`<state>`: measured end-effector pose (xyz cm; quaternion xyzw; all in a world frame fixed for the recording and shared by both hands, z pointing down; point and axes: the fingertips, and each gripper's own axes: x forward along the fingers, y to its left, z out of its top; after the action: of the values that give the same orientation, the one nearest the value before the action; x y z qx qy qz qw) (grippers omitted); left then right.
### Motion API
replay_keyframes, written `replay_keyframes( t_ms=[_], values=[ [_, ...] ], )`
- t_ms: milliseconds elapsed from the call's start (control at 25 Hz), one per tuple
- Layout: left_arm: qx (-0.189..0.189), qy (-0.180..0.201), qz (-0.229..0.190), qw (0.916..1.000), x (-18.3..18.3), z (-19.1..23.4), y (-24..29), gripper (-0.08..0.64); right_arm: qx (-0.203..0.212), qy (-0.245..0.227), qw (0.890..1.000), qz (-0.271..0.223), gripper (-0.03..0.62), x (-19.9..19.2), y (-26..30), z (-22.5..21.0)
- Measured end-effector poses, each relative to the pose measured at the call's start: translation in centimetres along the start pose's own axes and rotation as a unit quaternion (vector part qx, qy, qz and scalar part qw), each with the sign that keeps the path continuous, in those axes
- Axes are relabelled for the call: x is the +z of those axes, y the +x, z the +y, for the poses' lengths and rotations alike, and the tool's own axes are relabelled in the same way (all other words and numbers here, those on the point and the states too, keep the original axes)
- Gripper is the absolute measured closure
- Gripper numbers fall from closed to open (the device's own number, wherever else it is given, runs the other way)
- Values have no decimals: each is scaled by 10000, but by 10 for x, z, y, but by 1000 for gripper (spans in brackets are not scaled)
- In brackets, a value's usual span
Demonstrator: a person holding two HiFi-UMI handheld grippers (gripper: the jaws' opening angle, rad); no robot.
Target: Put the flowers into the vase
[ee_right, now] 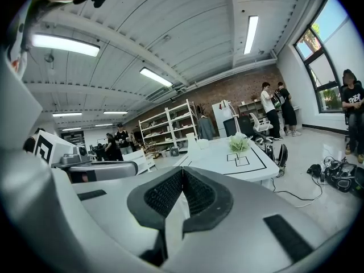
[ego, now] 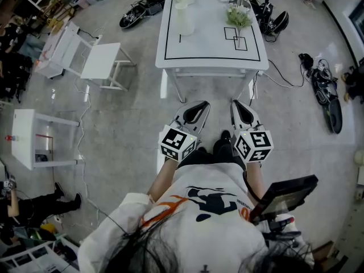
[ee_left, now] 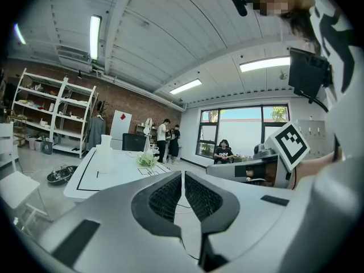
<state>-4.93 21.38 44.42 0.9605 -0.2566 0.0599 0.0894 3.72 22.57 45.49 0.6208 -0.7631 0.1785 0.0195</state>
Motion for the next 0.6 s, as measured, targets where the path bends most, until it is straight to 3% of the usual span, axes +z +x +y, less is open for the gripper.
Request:
replay_keyframes(
  t_ms=[600],
  values=[
    [-100,-163,22,9998,-5,17,21,551,57,-112,9998,161,578,0,22,-3]
  ],
)
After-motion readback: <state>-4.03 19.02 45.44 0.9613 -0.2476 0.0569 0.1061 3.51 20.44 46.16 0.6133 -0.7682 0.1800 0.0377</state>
